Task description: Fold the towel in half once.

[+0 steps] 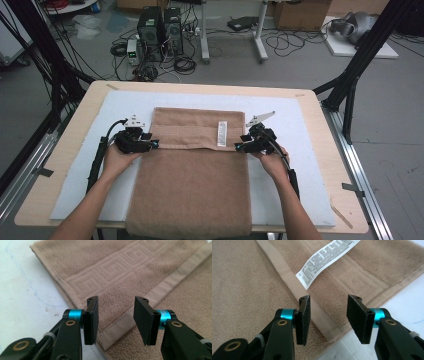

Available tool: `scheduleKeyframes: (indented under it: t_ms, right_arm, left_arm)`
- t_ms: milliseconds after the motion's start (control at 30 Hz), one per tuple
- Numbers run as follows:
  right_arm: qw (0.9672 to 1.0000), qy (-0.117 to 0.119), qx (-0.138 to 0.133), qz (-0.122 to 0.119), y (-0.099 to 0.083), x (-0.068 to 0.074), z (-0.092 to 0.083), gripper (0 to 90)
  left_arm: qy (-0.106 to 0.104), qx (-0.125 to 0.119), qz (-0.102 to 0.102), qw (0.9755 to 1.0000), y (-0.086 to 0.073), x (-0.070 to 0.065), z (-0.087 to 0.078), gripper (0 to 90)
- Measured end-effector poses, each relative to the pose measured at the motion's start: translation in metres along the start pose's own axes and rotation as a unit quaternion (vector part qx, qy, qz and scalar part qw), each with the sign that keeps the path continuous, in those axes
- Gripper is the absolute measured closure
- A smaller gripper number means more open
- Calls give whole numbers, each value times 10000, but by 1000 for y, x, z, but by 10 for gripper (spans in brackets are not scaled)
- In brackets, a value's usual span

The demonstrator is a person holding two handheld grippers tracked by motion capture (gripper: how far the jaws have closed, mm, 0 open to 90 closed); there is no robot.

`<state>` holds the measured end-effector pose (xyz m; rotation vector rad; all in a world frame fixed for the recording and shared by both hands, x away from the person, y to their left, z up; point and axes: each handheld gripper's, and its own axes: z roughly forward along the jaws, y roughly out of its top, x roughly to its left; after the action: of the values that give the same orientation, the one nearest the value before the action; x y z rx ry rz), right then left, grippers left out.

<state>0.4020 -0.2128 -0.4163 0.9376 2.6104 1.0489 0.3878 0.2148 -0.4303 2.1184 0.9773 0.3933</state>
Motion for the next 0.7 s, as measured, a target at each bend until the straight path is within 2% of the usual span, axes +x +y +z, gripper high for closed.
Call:
scheduleKeyframes:
  t_ms: [167, 267, 333, 467, 533, 667, 700]
  right_arm:
    - [9996, -31, 276, -3, -5, 0, 13, 582]
    - [9998, -24, 195, 24, -7, 0, 15, 648]
    - [9998, -57, 198, 10, -7, -1, 15, 724]
    - [9998, -31, 191, 29, -6, -2, 15, 808]
    - [9998, 39, 168, 60, -6, -3, 15, 840]
    - [9999, 62, 145, -32, -5, -3, 11, 857]
    - [9999, 91, 131, -39, -5, -3, 9, 858]
  left_arm:
    - [47, 201, 111, 9997, -2, -4, 6, 625]
    - [76, 198, 152, 9997, -2, -4, 6, 689]
    - [83, 198, 131, 9997, -2, -3, 6, 753]
    - [119, 198, 189, 9996, -1, -5, 7, 818]
    - [166, 186, 201, 9995, 0, -6, 6, 838]
    - [177, 120, 185, 9996, 1, -5, 1, 885]
    - [163, 63, 125, 9998, 1, -3, -2, 887]
